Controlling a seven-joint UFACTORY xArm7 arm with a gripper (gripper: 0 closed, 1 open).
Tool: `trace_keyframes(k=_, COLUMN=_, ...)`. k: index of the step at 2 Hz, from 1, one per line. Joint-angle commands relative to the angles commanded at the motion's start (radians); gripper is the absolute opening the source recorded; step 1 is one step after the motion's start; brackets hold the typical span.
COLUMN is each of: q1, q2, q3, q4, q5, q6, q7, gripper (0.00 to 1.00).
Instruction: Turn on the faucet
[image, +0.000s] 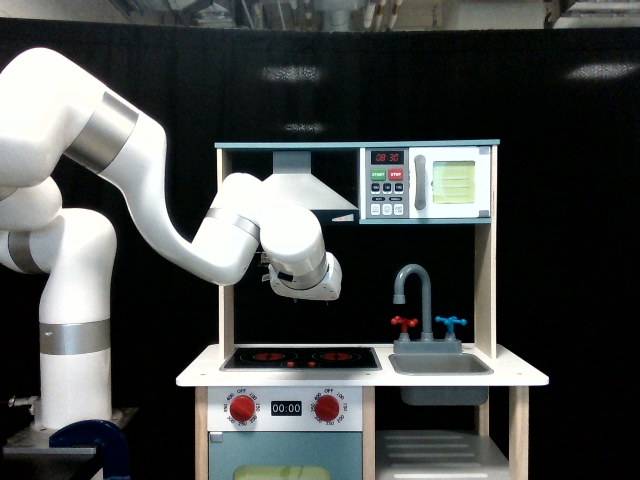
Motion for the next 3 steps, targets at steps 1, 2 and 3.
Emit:
trace_keyframes(k=1, q1=0.099, q2=-0.135, q3=-0.177, q4=0.061, q5=-0.043, q6=0.093, q7=-0.108, gripper=1.0)
trace_keyframes(k=2, q1=0.322, q2=-0.251, q3=-0.234, q4=0.228, q5=-0.11, q6=0.209, q7=-0.064, gripper=1.0)
trace_keyframes(k=3, q1=0.453, q2=-0.306, q3=-0.193, q4=0.218, q5=-0.101, q6=0.052, q7=-0.012, gripper=1.0)
